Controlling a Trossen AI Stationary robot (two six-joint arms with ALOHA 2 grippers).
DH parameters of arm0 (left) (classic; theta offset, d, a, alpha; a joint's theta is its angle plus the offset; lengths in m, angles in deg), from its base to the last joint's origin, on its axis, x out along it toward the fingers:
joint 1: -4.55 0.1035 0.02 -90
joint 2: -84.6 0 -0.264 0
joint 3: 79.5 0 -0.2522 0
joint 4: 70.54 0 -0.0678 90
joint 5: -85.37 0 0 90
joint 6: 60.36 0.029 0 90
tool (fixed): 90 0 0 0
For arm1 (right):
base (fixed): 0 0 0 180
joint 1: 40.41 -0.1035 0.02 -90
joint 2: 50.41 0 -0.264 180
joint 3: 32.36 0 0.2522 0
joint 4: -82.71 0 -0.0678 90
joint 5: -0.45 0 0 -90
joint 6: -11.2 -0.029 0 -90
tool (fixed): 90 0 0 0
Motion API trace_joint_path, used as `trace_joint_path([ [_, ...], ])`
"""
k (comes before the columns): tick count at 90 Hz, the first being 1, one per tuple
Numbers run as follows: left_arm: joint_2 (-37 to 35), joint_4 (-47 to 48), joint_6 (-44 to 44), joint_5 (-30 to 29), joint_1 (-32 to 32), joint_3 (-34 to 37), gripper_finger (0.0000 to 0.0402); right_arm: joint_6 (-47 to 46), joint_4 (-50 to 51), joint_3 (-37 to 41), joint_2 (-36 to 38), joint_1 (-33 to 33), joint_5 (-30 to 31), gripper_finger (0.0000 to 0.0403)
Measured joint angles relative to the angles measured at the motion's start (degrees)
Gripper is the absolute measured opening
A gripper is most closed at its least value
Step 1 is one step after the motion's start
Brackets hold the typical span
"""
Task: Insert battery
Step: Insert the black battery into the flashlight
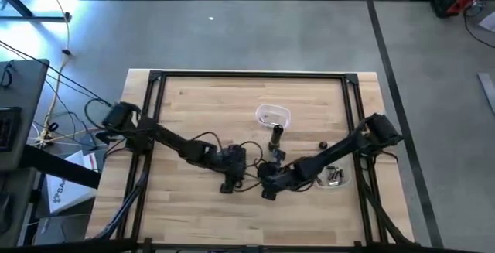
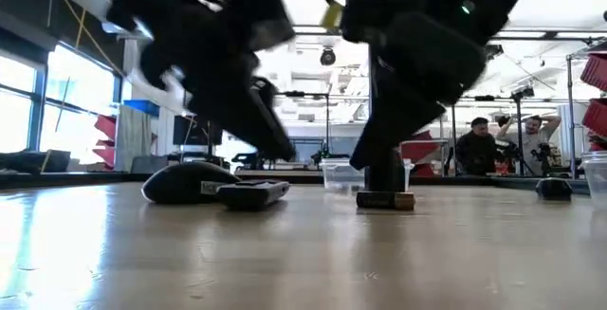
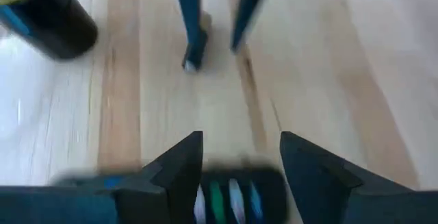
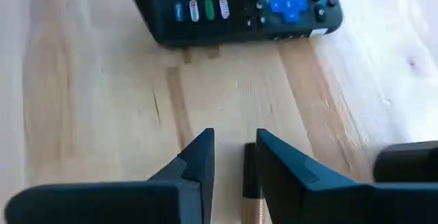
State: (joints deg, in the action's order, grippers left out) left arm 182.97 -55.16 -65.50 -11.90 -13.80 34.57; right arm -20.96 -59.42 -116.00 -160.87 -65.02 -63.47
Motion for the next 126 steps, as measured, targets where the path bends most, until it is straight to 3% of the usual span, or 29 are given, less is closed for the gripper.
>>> trace_joint_path([
  [27, -8.6, 1.0, -5.3, -5.0, -6.3, 5.9, 0.0177, -7.5, 3.5, -2.9, -4.2, -0.2, -2.4, 0.0076],
  [66, -8.7, -1.7, -6.3, -6.0, -8.7, 8.4, 0.0177, -8.6, 3.2, -2.9, -4.8, -0.2, -7.6, 0.0076],
  [103, -8.7, -1.6, -6.3, -6.4, -9.2, 8.4, 0.0177, -9.0, 0.9, -2.7, -5.2, 1.2, -8.8, 0.0076],
  [126, -8.7, -1.5, -6.4, -6.9, -10.4, 8.4, 0.0177, -10.0, 1.0, -2.7, -5.6, 2.6, -13.7, 0.0076],
])
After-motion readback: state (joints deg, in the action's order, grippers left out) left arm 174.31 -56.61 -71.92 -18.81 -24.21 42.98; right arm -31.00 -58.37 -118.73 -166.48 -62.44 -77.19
